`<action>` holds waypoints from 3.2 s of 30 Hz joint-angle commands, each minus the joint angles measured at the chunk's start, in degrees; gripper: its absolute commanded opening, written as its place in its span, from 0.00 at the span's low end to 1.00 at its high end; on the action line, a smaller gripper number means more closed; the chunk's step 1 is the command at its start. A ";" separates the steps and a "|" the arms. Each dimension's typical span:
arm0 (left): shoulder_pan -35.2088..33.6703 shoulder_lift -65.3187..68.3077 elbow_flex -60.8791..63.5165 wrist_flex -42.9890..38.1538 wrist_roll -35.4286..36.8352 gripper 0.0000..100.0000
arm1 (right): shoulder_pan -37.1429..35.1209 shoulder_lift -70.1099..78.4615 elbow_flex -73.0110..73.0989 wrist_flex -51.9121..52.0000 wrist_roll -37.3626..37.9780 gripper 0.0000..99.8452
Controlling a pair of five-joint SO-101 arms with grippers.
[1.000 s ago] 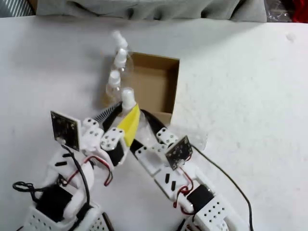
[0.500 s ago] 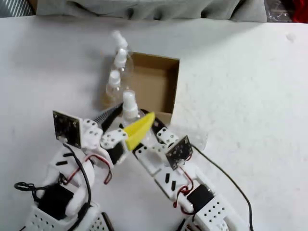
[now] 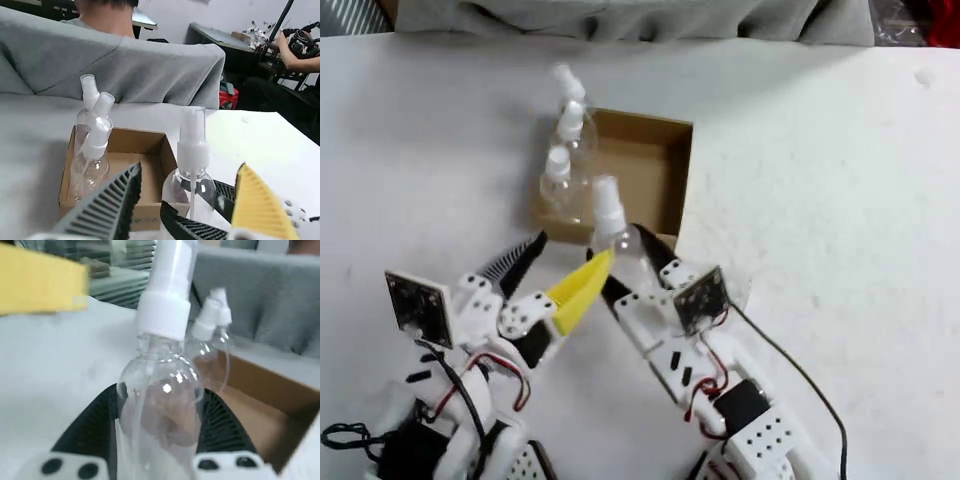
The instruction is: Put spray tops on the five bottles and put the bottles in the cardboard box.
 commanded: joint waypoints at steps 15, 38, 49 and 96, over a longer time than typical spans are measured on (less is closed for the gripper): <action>9.01 -1.01 5.27 -3.25 -0.44 0.02 | 15.16 -0.04 -18.90 3.47 -3.08 0.01; 19.91 -1.10 27.08 -31.56 -6.24 0.02 | -0.40 18.86 -30.24 2.68 -7.65 0.01; 17.36 -1.10 27.78 -32.62 -6.24 0.02 | -1.36 2.68 -30.24 21.93 -7.30 0.01; -21.41 -1.10 28.40 -9.32 -22.51 0.02 | 20.62 73.89 -60.57 -6.37 -7.12 0.01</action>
